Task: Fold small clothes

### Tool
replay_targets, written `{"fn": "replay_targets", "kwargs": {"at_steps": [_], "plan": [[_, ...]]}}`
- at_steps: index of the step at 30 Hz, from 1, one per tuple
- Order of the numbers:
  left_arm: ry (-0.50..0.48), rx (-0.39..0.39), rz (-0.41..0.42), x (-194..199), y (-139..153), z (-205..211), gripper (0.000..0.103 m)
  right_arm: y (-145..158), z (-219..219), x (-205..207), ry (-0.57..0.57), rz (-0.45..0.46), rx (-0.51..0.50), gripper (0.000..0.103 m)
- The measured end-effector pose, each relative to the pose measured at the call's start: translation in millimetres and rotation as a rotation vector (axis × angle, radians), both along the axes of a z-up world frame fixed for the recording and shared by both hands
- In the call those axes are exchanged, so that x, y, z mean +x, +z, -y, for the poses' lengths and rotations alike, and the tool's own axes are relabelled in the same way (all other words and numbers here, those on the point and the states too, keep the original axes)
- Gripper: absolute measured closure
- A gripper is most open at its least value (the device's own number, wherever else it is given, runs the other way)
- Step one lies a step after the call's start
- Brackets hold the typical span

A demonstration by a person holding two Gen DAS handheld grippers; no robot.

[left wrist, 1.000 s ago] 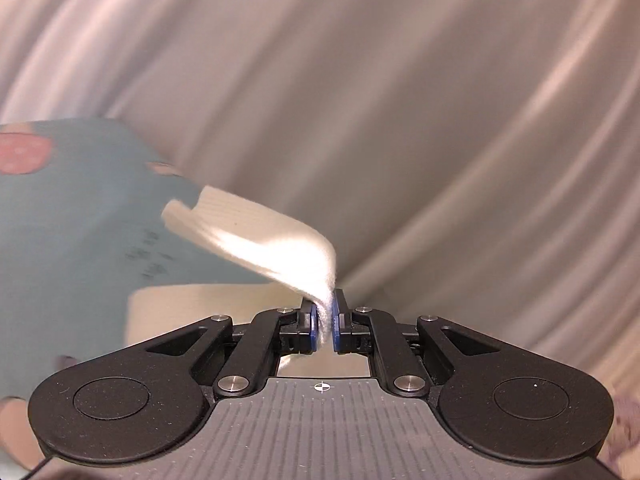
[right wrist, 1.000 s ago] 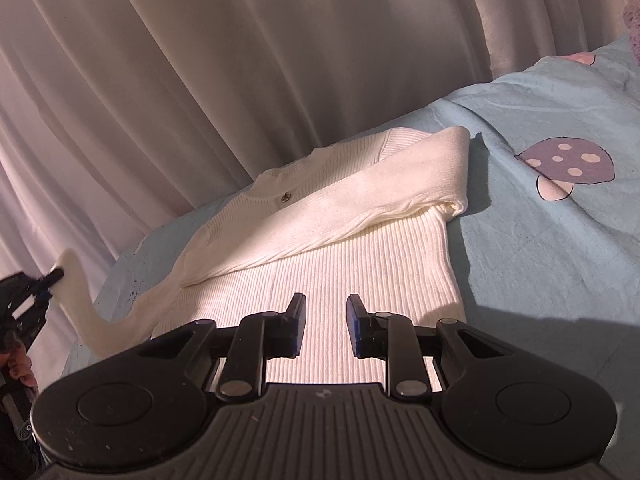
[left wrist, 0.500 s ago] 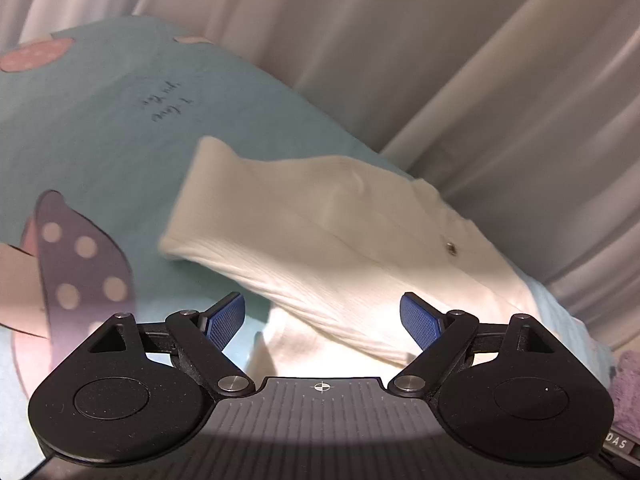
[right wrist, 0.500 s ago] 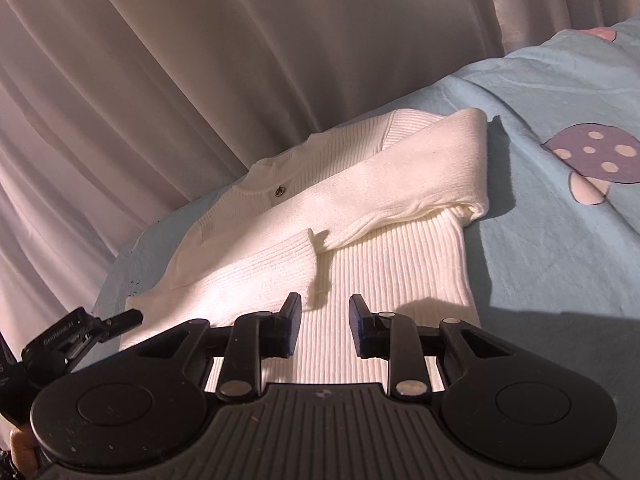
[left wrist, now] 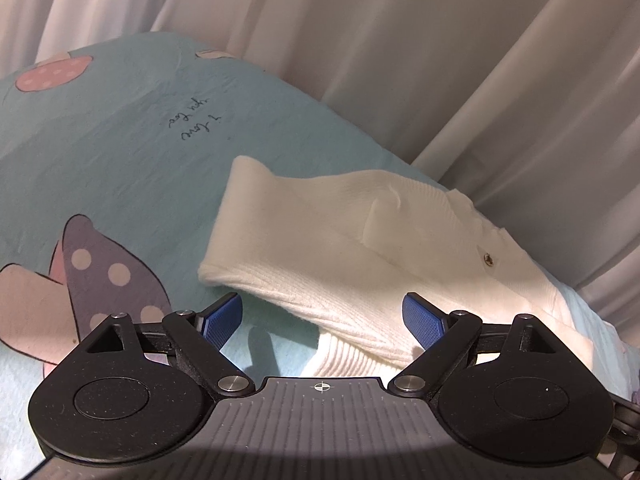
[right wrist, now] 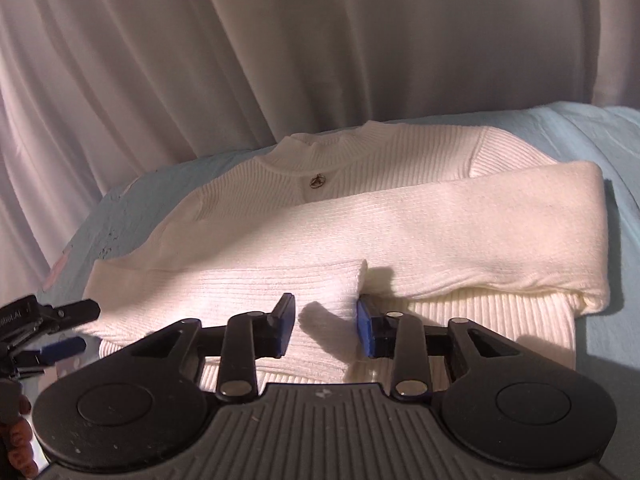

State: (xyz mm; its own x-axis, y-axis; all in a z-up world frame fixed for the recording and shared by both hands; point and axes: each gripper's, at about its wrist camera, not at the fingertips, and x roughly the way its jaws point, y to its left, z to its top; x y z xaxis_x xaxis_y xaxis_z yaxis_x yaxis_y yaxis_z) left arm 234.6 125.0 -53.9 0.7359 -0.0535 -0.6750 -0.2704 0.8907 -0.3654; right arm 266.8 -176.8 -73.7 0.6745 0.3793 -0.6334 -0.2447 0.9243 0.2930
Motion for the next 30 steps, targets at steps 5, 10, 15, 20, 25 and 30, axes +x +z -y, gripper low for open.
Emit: {"fn": "replay_targets", "kwargs": {"at_steps": [5, 10, 15, 20, 25, 30], "plan": [[-0.018, 0.004, 0.018, 5, 7, 5, 0.012, 40, 1, -15, -0.036, 0.283, -0.162, 0.099], [-0.075, 0.075, 0.047, 16, 10, 18, 0.011, 41, 57, 16, -0.267, 0.227, -0.183, 0.099], [-0.119, 0.092, 0.011, 32, -1, 28, 0.011, 15, 91, 34, -0.278, 0.062, -0.084, 0.098], [-0.128, 0.091, -0.012, 39, -9, 31, 0.011, 5, 95, 38, -0.250, 0.040, -0.020, 0.078], [-0.122, 0.119, -0.019, 47, -11, 34, 0.011, 17, 68, 36, -0.243, 0.145, -0.163, 0.099], [-0.108, 0.154, 0.001, 54, -6, 34, 0.011, 49, 52, 33, -0.279, 0.347, -0.302, 0.099]]}}
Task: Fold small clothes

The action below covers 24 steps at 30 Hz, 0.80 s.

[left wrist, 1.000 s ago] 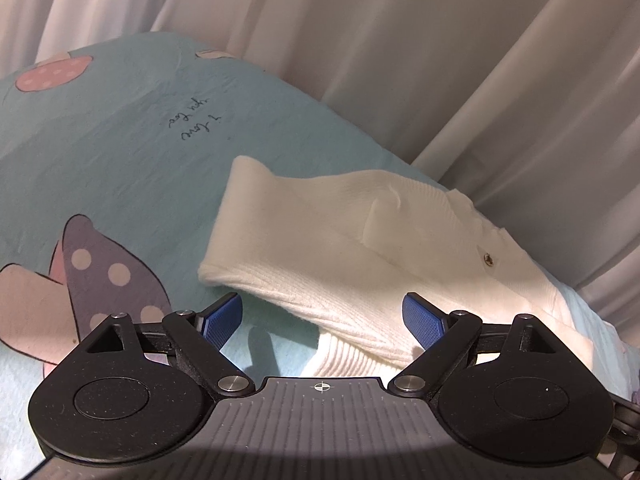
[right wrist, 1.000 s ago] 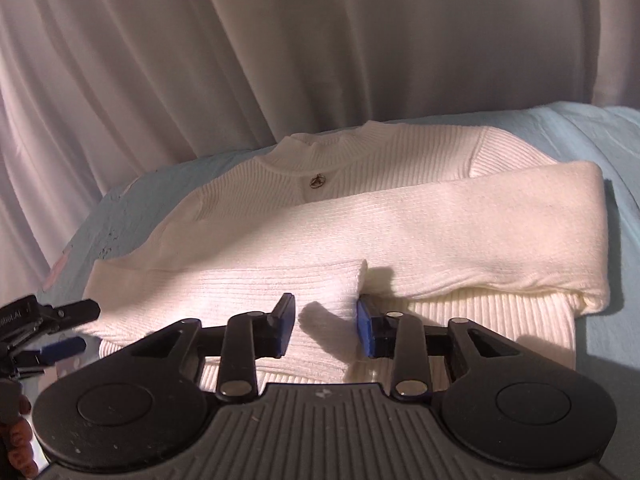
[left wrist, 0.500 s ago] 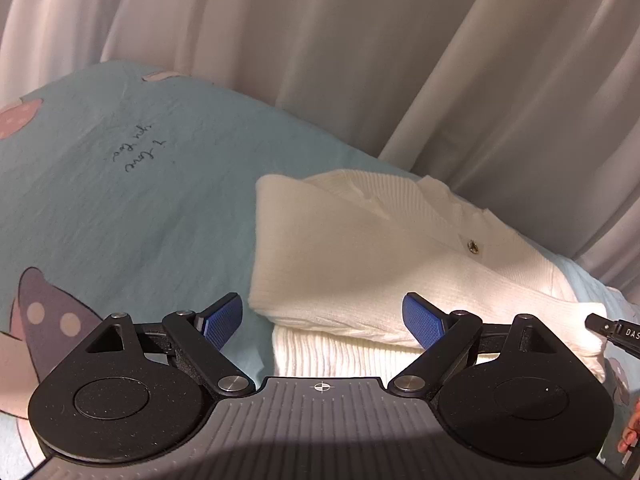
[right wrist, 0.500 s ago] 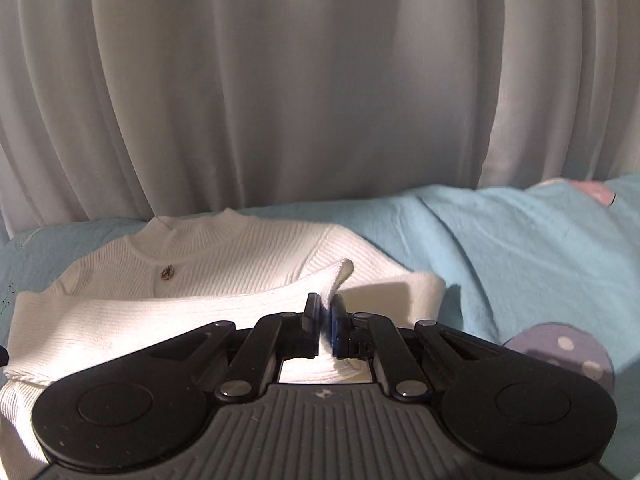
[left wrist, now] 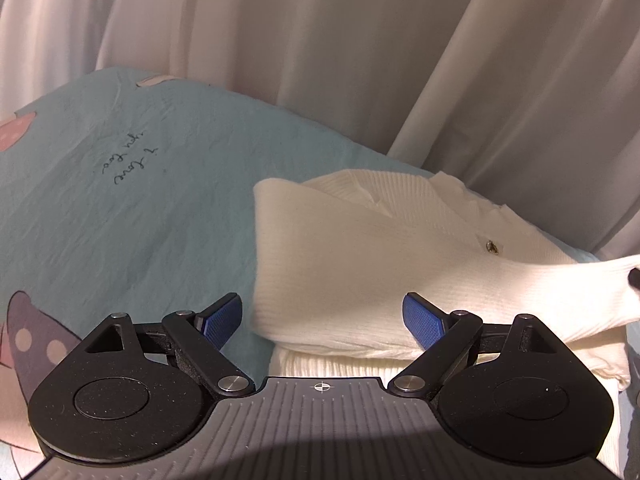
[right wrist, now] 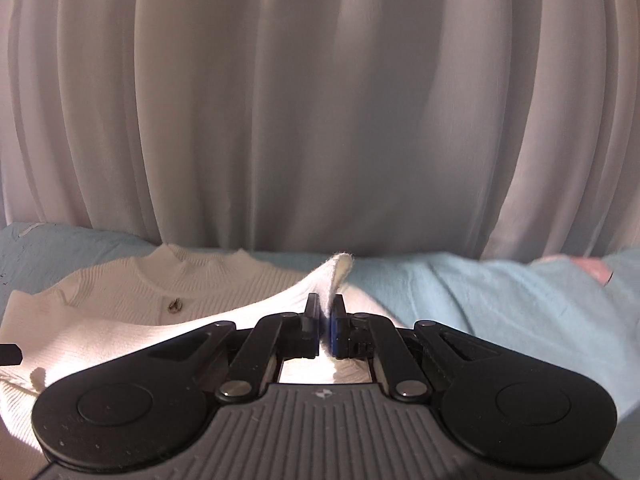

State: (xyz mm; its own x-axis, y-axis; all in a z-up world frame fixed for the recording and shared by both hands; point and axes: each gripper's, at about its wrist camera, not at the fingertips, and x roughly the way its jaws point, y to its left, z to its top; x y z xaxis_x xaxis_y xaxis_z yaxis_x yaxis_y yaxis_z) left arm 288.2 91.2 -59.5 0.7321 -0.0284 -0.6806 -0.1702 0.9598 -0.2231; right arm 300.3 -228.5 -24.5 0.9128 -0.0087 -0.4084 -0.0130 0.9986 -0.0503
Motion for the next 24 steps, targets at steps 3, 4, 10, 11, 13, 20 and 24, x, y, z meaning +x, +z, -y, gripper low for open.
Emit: {"fn": "replay_targets", "kwargs": {"at_steps": [3, 4, 10, 11, 13, 20, 24], "plan": [[-0.007, 0.004, 0.010, 2, 5, 0, 0.011, 18, 5, 0, -0.040, 0.050, 0.021, 0.099], [-0.021, -0.009, 0.015, 1, 6, 1, 0.011, 24, 6, 0, -0.025, 0.058, 0.045, 0.099], [-0.173, -0.032, 0.051, -10, 12, 29, 0.011, 30, 8, 12, -0.018, 0.036, 0.070, 0.099], [-0.186, -0.009, 0.044, -8, 10, 34, 0.011, 25, 14, 15, -0.034, -0.001, 0.097, 0.099], [-0.176, 0.015, 0.018, -3, 5, 37, 0.011, 8, 30, 23, -0.076, -0.102, 0.151, 0.099], [-0.169, -0.040, -0.031, 10, -6, 28, 0.012, -31, 75, 29, -0.158, -0.281, 0.360, 0.099], [-0.200, -0.013, -0.030, 7, -8, 37, 0.012, -46, 78, 27, -0.098, -0.322, 0.426, 0.096]]}}
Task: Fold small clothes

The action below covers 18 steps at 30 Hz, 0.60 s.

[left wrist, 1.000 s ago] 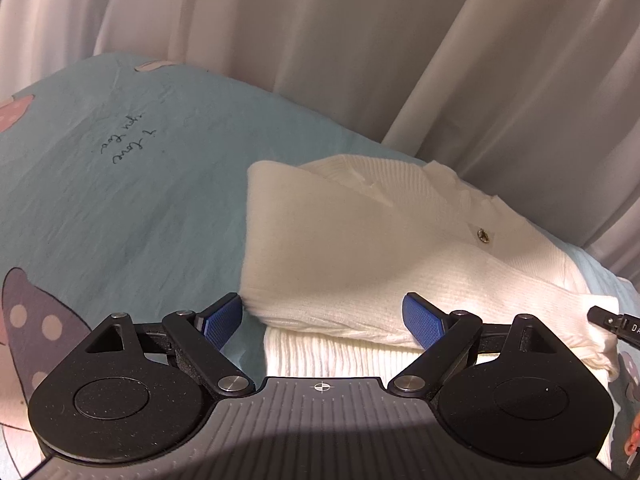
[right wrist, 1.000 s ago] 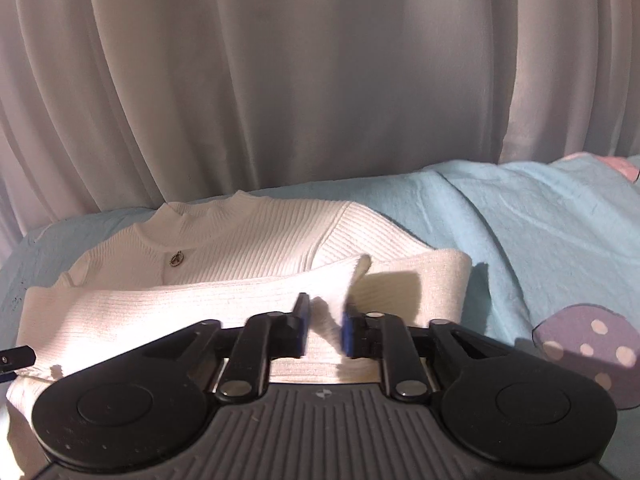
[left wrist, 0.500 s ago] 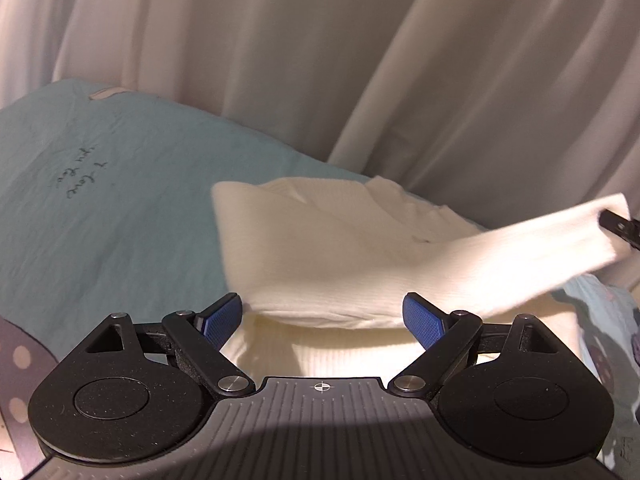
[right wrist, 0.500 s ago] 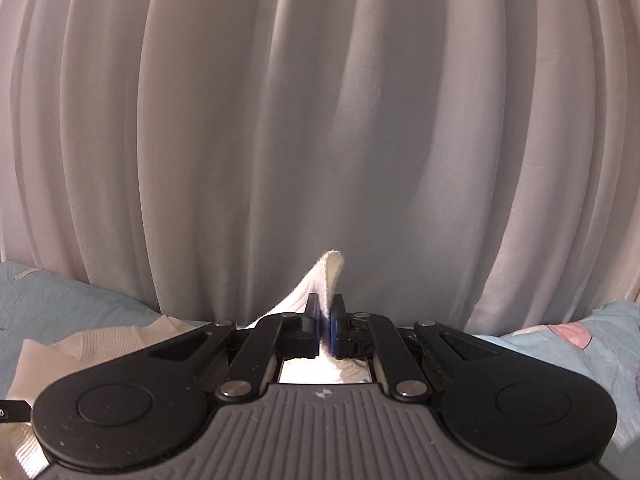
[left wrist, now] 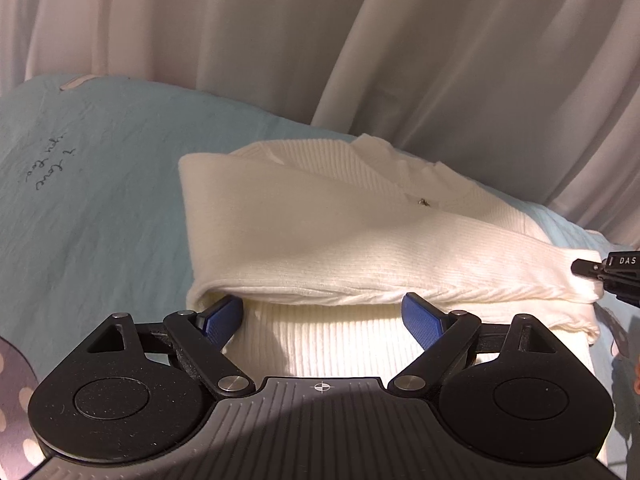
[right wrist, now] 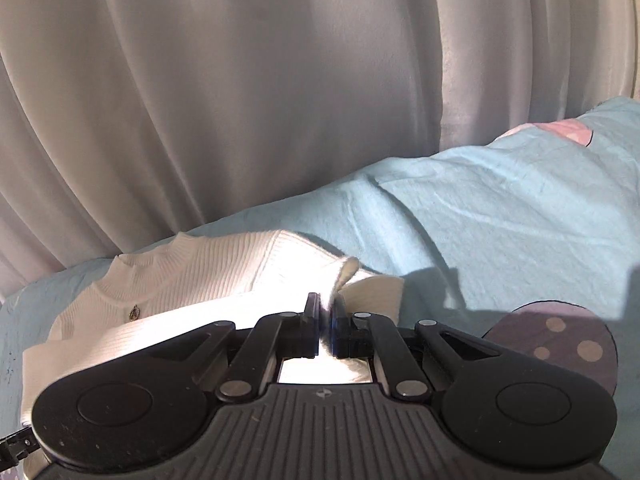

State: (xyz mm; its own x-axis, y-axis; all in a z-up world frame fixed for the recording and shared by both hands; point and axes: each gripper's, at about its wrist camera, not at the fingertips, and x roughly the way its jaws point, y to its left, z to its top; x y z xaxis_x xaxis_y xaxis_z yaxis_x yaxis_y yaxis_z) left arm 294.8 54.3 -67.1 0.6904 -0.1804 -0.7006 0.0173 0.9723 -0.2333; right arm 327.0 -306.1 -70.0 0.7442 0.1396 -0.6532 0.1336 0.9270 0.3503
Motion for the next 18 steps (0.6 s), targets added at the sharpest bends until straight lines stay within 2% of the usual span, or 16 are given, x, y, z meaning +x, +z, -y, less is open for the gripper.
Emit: {"fn": "replay_targets", "kwargs": {"at_steps": [3, 5, 8, 13, 16, 18], "plan": [[0.016, -0.016, 0.007, 1, -1, -3, 0.012, -3, 7, 2, 0.040, 0.004, 0.114, 0.087], [0.030, -0.026, 0.003, 2, -2, -6, 0.012, -5, 8, 0, 0.050, 0.009, 0.179, 0.077], [0.039, -0.035, 0.004, 5, -2, -8, 0.012, -5, 7, -2, 0.049, 0.017, 0.240, 0.077], [0.048, -0.036, 0.003, 8, -1, -7, 0.012, 1, 3, -4, 0.039, 0.007, 0.177, 0.077], [0.052, -0.034, 0.008, 9, 0, -7, 0.012, -2, 3, -3, 0.084, 0.006, 0.155, 0.076], [0.052, -0.029, 0.008, 11, -1, -5, 0.012, -3, -3, -3, 0.099, 0.013, 0.100, 0.076]]}}
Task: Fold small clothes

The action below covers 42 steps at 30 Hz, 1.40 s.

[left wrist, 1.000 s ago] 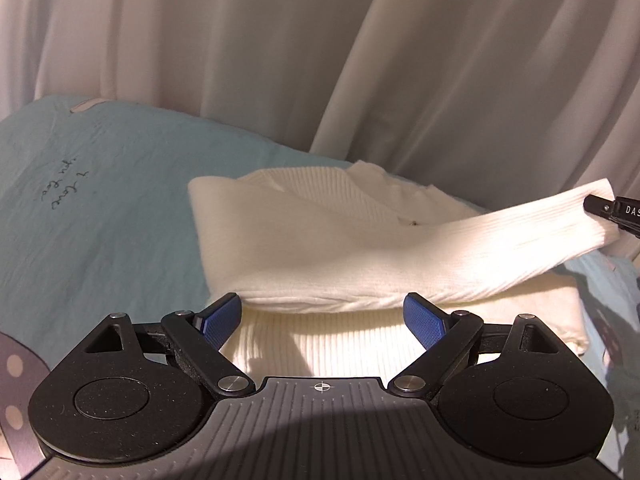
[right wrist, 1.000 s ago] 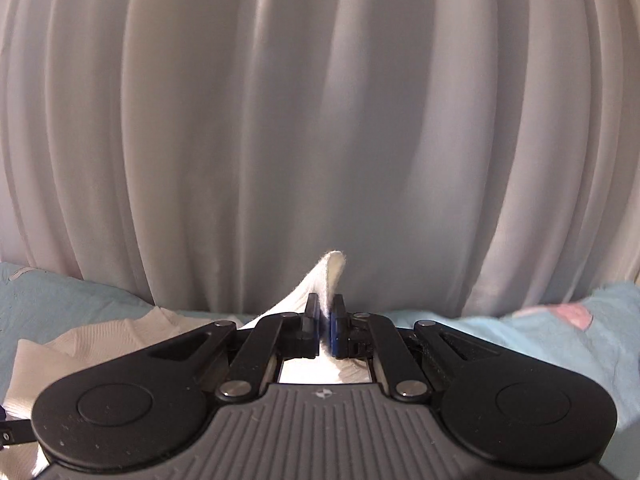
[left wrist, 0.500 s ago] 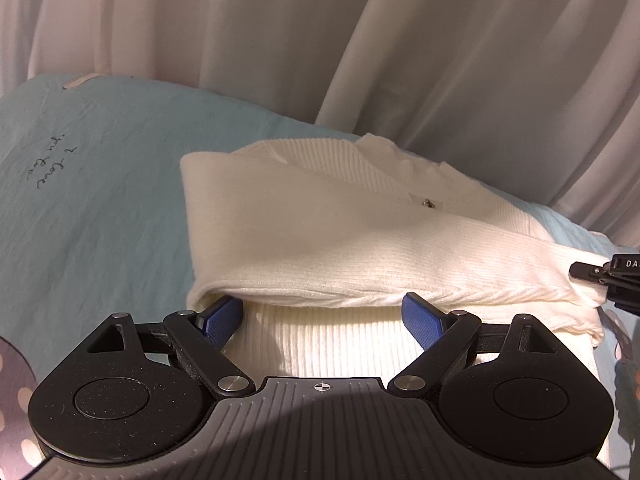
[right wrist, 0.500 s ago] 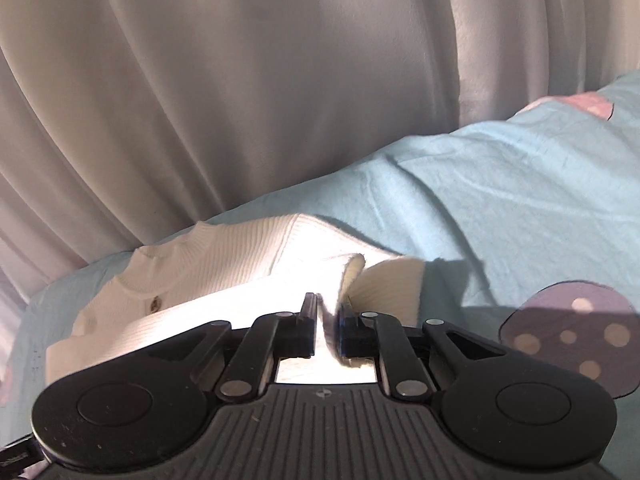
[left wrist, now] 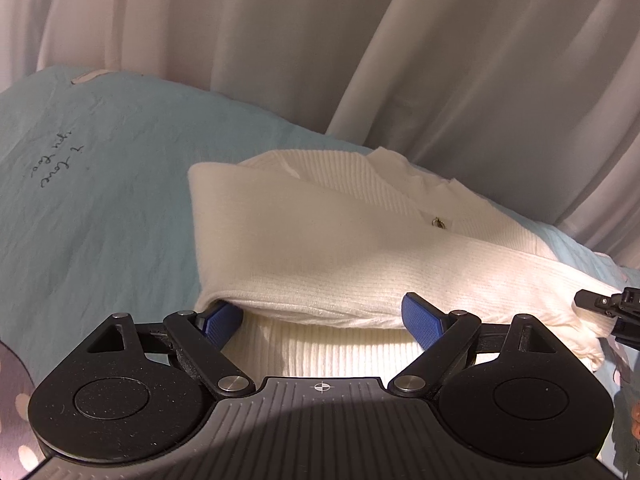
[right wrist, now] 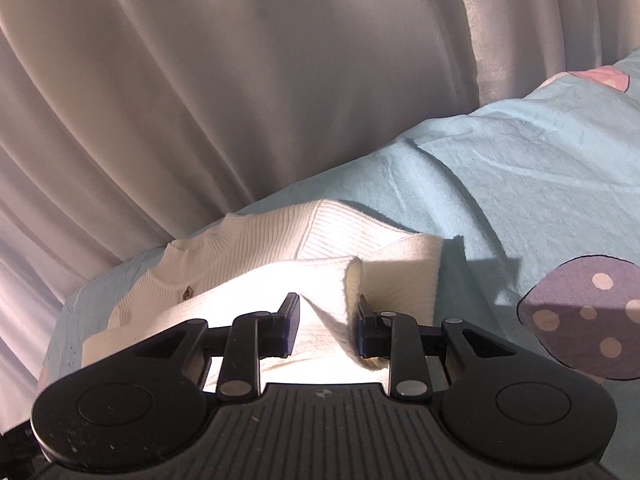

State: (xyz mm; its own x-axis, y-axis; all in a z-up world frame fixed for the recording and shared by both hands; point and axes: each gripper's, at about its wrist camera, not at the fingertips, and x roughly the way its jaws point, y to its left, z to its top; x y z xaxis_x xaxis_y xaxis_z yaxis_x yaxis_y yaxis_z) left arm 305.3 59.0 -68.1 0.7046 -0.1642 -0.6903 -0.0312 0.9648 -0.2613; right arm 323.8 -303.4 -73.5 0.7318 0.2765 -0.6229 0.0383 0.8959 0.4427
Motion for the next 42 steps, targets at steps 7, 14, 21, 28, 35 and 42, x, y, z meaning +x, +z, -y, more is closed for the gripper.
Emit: {"fn": "replay_targets", "kwargs": {"at_steps": [7, 14, 21, 28, 35, 42], "plan": [[-0.009, 0.029, 0.015, 2, 1, 8, 0.012, 14, 2, -3, -0.039, 0.041, 0.113, 0.098], [-0.090, 0.104, 0.034, -7, -7, 29, 0.011, 26, 25, -5, -0.093, 0.082, 0.445, 0.099], [-0.118, 0.211, 0.063, 1, -12, 54, 0.008, 23, 35, -13, -0.113, 0.087, 0.680, 0.099], [0.057, 0.200, 0.082, 21, -5, 42, 0.010, 33, 39, -23, -0.122, 0.127, 0.662, 0.099], [0.192, 0.072, 0.030, 8, 1, -5, 0.023, 31, 43, -29, -0.141, 0.114, 0.556, 0.099], [0.201, -0.045, 0.080, 12, 19, -12, 0.018, 24, 36, -28, -0.155, 0.090, 0.456, 0.099]]}}
